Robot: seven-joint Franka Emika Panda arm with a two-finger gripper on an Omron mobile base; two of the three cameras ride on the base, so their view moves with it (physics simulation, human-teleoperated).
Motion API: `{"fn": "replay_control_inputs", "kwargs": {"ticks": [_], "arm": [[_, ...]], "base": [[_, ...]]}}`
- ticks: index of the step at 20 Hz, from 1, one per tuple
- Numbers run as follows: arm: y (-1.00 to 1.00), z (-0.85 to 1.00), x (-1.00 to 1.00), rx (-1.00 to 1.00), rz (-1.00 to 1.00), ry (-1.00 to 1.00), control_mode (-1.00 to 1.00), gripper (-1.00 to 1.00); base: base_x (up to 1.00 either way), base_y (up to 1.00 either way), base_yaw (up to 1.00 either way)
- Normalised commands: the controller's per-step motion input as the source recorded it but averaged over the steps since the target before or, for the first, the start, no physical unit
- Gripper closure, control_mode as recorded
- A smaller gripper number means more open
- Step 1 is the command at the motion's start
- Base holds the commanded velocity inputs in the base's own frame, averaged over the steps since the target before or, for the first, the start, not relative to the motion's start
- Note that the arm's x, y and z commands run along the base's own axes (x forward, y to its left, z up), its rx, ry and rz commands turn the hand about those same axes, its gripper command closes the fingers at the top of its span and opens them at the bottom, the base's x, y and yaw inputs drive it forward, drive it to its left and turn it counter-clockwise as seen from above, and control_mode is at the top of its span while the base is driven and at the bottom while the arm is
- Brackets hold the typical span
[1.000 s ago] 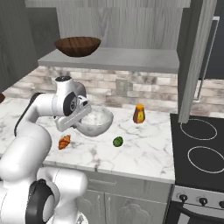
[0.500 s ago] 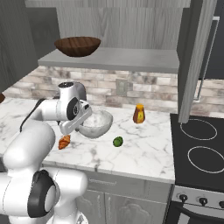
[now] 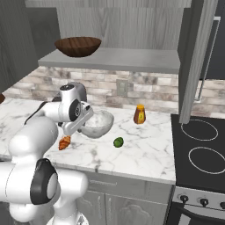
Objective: Pick both bowls and place them on the counter. Then place the avocado in one bowl and place the croissant in the other bowl.
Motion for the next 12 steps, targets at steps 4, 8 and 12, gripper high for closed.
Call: {"fn": "replay_control_inputs", "kwargs": {"ticks": [4, 8, 12], "arm": [[0.00, -0.21, 0.25, -0.06, 0.00, 0.00, -1.00, 1.00], [0.00, -0.19, 0.22, -0.04, 0.00, 0.00, -1.00, 1.00], [-0.01, -0.20, 0.24, -0.02, 0.02, 0.00, -1.00, 1.00]], "base": [[0.00, 0.00, 0.00], [0.00, 0.00, 0.00], [0.00, 0.00, 0.00]]}}
